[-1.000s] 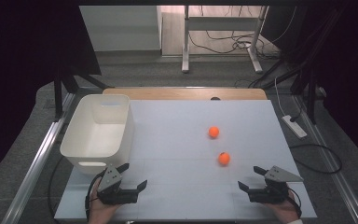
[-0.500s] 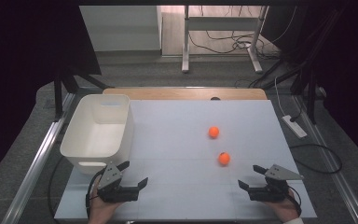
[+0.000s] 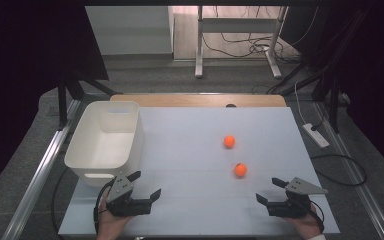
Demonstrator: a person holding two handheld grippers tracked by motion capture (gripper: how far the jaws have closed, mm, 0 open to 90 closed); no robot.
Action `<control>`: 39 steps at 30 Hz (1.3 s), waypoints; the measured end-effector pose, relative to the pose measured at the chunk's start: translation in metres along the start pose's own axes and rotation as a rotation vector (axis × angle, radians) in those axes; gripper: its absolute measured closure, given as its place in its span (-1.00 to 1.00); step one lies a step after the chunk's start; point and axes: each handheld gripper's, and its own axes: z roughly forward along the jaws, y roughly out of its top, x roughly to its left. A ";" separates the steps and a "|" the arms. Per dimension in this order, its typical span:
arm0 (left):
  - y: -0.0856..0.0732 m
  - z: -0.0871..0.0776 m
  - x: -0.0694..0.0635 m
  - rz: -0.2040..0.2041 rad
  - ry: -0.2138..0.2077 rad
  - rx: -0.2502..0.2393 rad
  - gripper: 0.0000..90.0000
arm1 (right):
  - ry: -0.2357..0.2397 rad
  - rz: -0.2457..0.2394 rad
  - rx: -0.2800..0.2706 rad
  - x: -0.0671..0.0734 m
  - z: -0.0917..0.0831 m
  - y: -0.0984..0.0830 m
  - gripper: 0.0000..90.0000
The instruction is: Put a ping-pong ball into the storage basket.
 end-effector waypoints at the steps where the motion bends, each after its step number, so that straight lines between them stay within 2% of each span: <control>1: 0.001 0.000 0.000 0.002 0.003 0.000 -0.79 | 0.002 0.000 -0.003 0.000 0.000 0.000 -0.72; 8: 0.008 0.002 -0.002 -0.008 -0.006 -0.002 -0.79 | 0.008 -0.001 -0.003 -0.001 0.001 0.001 -0.71; 19: 0.024 0.008 -0.006 0.025 -0.022 0.000 -0.79 | 0.012 -0.002 0.002 0.001 0.000 0.001 -0.71; 22: 0.027 0.009 -0.007 0.020 -0.024 -0.001 -0.79 | 0.011 -0.002 0.003 0.001 0.000 0.001 -0.71; 28: 0.034 0.014 -0.008 0.013 -0.033 0.010 -0.79 | 0.004 -0.004 0.004 0.001 -0.001 0.001 -0.71; 32: 0.038 0.017 -0.010 0.029 -0.040 0.011 -0.79 | 0.007 -0.007 0.005 0.002 0.000 0.000 -0.71; 39: 0.045 0.027 -0.011 0.028 -0.047 0.026 -0.78 | 0.004 -0.011 0.009 0.001 0.001 0.000 -0.71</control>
